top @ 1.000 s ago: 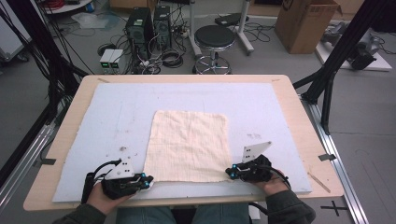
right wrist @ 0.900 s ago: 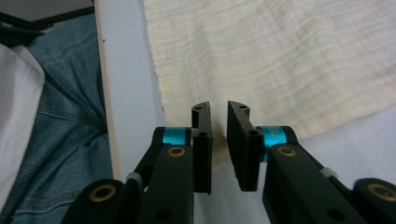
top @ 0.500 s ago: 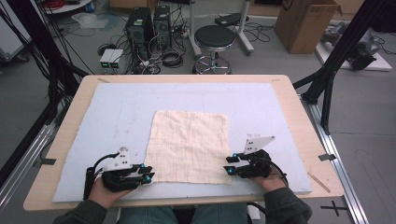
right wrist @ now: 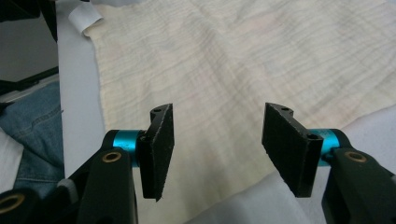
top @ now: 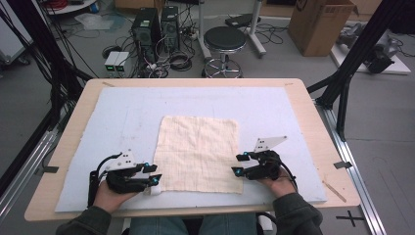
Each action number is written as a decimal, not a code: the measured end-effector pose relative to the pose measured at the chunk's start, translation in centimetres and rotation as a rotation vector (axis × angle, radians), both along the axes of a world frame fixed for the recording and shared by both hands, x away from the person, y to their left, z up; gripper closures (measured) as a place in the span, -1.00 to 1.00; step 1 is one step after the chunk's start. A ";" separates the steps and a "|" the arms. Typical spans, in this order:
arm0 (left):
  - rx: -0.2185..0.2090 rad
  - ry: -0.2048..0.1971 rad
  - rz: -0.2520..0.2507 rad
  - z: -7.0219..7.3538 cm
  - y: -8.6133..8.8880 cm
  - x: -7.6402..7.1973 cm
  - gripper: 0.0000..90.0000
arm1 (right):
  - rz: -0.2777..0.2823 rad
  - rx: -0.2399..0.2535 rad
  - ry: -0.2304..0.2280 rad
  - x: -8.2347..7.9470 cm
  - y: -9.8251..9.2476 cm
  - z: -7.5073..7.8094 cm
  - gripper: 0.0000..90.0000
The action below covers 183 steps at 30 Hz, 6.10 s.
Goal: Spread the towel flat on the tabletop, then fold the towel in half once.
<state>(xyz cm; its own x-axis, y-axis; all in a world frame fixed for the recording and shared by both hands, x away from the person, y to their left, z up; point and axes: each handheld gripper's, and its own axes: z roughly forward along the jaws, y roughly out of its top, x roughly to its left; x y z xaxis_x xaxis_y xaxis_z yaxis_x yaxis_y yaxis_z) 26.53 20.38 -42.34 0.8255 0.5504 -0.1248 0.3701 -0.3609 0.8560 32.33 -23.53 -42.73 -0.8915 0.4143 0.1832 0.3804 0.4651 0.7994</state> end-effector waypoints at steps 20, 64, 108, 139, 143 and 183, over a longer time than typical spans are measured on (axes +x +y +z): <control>-0.007 0.014 0.060 0.6 0.4 1.5 -0.03 | -0.056 0.012 -0.004 1.4 -0.2 0.8 -0.32; -0.037 0.027 0.164 5.3 0.6 10.4 0.00 | -0.122 -0.072 -0.033 8.9 0.7 5.5 -0.30; 0.122 0.150 0.427 -1.8 -2.4 20.1 0.92 | -0.313 -0.199 0.065 15.8 2.0 -0.9 0.79; 0.010 0.062 0.416 2.2 0.1 18.1 0.95 | -0.282 -0.104 0.032 16.6 2.5 2.9 0.87; 0.023 0.041 0.390 2.8 -0.3 17.5 0.95 | -0.271 -0.071 0.020 15.9 2.1 3.5 0.87; -0.046 0.013 0.311 3.3 1.6 12.4 0.94 | -0.164 0.014 -0.014 11.4 1.2 5.8 0.87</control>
<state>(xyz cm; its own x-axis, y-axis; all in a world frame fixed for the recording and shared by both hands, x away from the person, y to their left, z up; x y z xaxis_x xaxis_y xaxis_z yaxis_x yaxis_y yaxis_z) 38.97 22.01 -39.02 0.6170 0.7695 -0.1651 0.4675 -0.1896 0.8634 43.74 -22.37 -36.98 -0.8148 0.5517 0.1783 0.4393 0.3868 0.8108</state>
